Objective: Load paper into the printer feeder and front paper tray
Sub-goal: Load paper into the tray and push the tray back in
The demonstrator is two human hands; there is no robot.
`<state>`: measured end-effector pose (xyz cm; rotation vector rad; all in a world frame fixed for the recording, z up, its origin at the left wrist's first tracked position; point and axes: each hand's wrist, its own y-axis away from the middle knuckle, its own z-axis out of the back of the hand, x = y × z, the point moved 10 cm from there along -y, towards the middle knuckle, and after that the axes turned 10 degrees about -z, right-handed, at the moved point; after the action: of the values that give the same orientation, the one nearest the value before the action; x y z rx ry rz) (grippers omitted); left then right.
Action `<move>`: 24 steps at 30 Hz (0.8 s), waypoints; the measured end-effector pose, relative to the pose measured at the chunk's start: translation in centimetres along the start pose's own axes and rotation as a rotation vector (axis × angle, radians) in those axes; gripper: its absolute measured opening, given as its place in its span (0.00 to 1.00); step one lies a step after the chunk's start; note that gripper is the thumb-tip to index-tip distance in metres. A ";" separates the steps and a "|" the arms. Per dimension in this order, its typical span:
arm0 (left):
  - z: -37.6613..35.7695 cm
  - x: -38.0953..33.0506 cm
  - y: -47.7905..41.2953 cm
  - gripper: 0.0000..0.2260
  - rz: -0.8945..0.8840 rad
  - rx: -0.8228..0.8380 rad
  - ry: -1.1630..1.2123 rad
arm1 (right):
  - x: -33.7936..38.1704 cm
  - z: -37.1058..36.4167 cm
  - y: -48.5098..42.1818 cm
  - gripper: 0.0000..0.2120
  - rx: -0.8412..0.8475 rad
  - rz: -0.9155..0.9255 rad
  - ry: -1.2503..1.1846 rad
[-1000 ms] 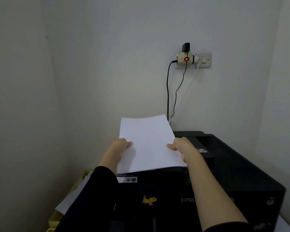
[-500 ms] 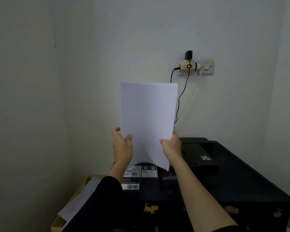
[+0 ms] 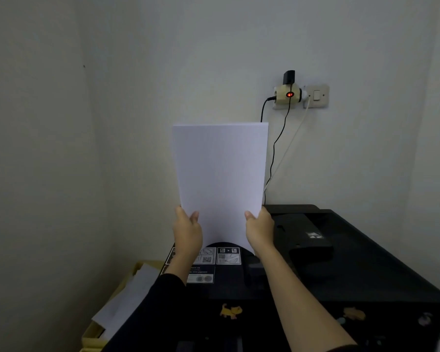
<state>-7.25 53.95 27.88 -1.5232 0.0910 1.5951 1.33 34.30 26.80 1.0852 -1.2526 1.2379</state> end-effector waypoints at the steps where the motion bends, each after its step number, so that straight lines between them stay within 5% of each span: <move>1: 0.0 0.0 -0.1 0.12 -0.007 -0.001 -0.006 | 0.0 0.0 0.0 0.15 0.001 -0.003 0.006; 12: 1.3 -5.6 0.7 0.20 -0.034 -0.033 -0.108 | 4.0 5.1 1.3 0.08 -0.115 0.093 0.121; 19: -1.0 -5.9 5.1 0.14 0.045 0.156 -0.059 | 0.5 12.5 4.6 0.08 -0.153 -0.111 0.180; 24: -1.0 -6.4 13.8 0.09 0.077 0.132 0.011 | -4.3 18.2 9.3 0.12 -0.160 -0.227 0.175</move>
<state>-16.20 41.81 25.94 -1.4407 0.2590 1.6088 -8.90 16.52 22.75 0.9516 -1.0455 1.0194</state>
